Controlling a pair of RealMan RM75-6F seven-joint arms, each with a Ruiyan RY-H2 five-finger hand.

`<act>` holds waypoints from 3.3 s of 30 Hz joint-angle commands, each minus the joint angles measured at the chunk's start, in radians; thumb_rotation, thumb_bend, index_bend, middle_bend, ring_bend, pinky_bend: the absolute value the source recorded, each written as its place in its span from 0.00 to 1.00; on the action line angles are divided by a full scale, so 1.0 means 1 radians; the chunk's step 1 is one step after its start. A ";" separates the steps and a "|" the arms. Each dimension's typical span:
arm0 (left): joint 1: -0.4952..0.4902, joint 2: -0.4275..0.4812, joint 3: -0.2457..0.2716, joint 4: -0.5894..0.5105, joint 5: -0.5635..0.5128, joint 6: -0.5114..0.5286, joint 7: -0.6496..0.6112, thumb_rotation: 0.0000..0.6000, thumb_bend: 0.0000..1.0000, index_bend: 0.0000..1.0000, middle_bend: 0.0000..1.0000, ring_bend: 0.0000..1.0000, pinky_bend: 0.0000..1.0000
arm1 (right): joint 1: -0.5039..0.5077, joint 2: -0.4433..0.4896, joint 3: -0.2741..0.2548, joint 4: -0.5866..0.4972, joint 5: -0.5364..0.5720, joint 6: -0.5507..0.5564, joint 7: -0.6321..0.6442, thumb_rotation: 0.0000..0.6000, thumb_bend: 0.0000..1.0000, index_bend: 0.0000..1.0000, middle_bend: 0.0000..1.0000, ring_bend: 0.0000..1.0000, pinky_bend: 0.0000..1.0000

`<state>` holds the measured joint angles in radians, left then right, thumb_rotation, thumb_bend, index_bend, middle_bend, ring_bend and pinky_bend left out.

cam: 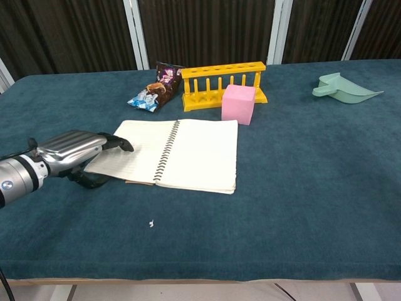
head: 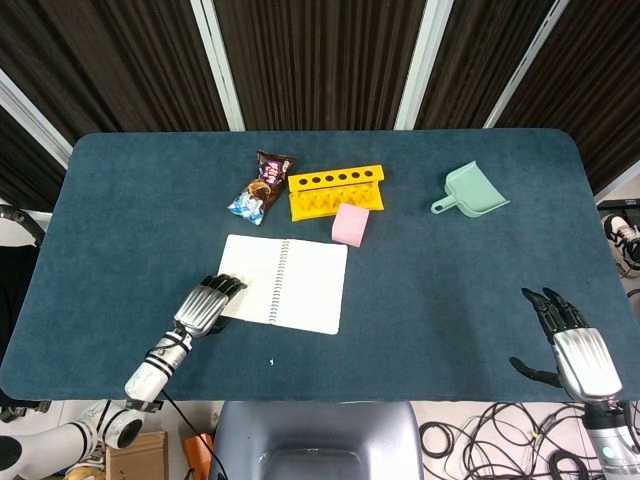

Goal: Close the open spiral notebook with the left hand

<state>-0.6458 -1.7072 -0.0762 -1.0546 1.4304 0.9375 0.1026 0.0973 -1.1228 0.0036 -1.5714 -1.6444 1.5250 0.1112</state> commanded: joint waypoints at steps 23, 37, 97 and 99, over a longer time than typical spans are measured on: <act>-0.043 -0.231 0.088 0.522 0.303 0.453 -0.198 1.00 0.66 0.56 0.52 0.50 0.53 | -0.002 -0.007 -0.001 0.007 -0.008 0.005 0.011 1.00 0.00 0.11 0.15 0.07 0.21; -0.017 -0.081 0.190 0.517 0.413 0.629 -0.089 1.00 0.65 0.57 0.52 0.50 0.53 | -0.013 -0.014 -0.007 0.012 -0.013 0.016 0.011 1.00 0.00 0.11 0.15 0.07 0.20; -0.156 -0.082 -0.057 -0.134 -0.192 -0.065 0.227 0.25 0.67 0.11 0.18 0.09 0.17 | -0.014 -0.037 0.001 0.032 -0.005 0.011 0.012 1.00 0.00 0.12 0.15 0.07 0.19; -0.164 -0.096 -0.064 -0.132 -0.215 -0.081 0.248 0.26 0.67 0.11 0.18 0.08 0.17 | -0.016 -0.037 0.001 0.032 -0.002 0.011 0.011 1.00 0.00 0.12 0.15 0.07 0.19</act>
<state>-0.8027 -1.7922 -0.1317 -1.1874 1.2302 0.8705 0.3368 0.0819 -1.1601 0.0046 -1.5393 -1.6469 1.5361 0.1220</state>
